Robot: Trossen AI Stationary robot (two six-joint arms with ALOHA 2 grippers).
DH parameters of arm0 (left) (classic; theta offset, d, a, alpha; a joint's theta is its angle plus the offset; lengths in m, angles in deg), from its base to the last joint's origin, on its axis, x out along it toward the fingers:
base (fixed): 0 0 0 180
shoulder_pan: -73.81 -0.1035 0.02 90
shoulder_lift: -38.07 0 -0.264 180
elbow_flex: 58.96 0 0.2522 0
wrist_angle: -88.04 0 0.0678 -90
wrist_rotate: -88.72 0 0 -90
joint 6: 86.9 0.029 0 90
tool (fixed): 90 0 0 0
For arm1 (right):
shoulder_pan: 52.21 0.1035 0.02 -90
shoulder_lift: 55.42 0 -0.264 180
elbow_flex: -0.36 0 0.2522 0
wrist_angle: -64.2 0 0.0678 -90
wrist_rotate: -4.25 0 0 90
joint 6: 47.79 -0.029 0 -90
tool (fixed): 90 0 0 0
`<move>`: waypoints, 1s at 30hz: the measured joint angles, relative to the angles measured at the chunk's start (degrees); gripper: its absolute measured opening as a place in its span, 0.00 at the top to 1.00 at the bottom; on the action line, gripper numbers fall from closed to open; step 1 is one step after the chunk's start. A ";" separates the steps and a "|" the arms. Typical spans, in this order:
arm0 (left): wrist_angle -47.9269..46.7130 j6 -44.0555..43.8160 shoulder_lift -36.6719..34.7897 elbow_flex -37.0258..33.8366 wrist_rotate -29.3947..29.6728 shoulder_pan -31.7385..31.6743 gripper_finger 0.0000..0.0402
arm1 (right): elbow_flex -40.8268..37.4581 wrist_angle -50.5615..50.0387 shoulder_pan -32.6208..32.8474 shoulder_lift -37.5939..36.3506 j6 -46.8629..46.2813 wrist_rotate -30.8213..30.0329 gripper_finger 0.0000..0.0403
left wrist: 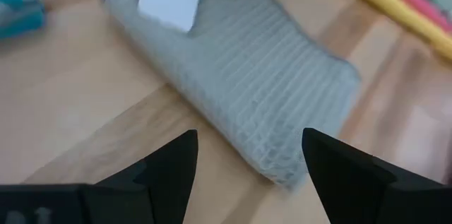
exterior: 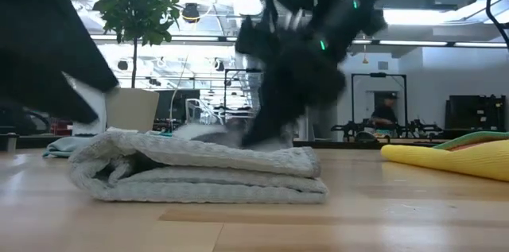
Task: Fold microfiber towels
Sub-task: Stack the folded gray microfiber cloth on top of the folded light blue microfiber cloth
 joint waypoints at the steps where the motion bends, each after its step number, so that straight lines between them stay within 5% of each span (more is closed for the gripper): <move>1: -1.34 0.04 -1.11 0.02 0.34 0.41 0.38 | 0.79 0.54 -0.12 -0.79 0.52 0.00 0.95; 12: -12.50 -2.72 -9.13 0.03 4.50 3.88 0.38 | 11.97 2.08 -2.05 2.51 6.38 -0.50 0.95; 21: -19.42 -10.38 -10.26 0.02 4.28 6.89 0.38 | 26.54 -2.74 -5.30 9.62 11.83 -0.50 0.95; 30: -24.34 -18.34 -10.26 0.02 4.39 10.25 0.39 | 32.00 -8.11 -11.65 10.45 13.71 -0.87 0.95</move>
